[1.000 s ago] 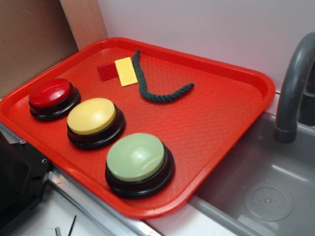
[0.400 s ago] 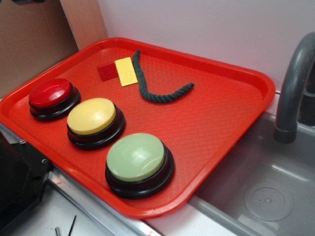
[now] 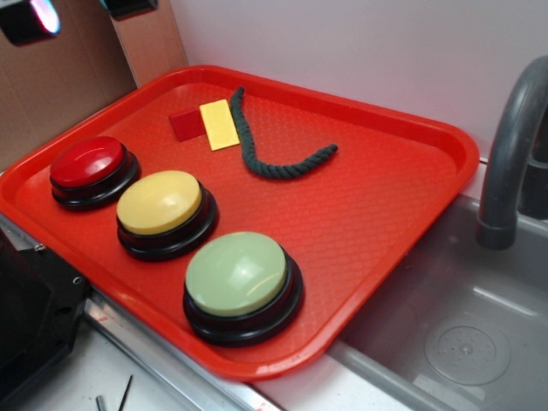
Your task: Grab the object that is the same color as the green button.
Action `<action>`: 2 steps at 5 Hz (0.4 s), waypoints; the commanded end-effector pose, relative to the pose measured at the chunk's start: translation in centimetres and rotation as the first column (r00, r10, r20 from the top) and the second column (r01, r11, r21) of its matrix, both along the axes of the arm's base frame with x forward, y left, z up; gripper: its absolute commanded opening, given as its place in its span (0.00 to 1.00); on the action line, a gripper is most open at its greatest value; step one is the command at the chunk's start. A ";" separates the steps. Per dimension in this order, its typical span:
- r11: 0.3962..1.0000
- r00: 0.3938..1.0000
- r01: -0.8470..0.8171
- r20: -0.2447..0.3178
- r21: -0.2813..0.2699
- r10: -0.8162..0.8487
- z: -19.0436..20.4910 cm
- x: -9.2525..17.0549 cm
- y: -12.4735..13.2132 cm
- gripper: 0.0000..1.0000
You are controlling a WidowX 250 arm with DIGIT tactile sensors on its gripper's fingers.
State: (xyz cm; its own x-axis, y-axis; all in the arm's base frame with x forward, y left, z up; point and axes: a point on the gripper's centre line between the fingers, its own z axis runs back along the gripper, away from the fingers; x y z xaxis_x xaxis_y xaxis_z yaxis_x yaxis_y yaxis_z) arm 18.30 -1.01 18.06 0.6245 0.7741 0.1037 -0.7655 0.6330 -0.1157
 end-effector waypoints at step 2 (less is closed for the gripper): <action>0.962 0.957 -0.274 0.101 0.008 0.272 -7.3 6.0 1.0 1.00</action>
State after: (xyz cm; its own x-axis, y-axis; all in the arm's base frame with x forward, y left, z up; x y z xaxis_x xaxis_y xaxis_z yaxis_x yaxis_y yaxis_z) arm 24.28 -0.64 9.72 0.3902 0.9066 0.1607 -0.8985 0.4130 -0.1489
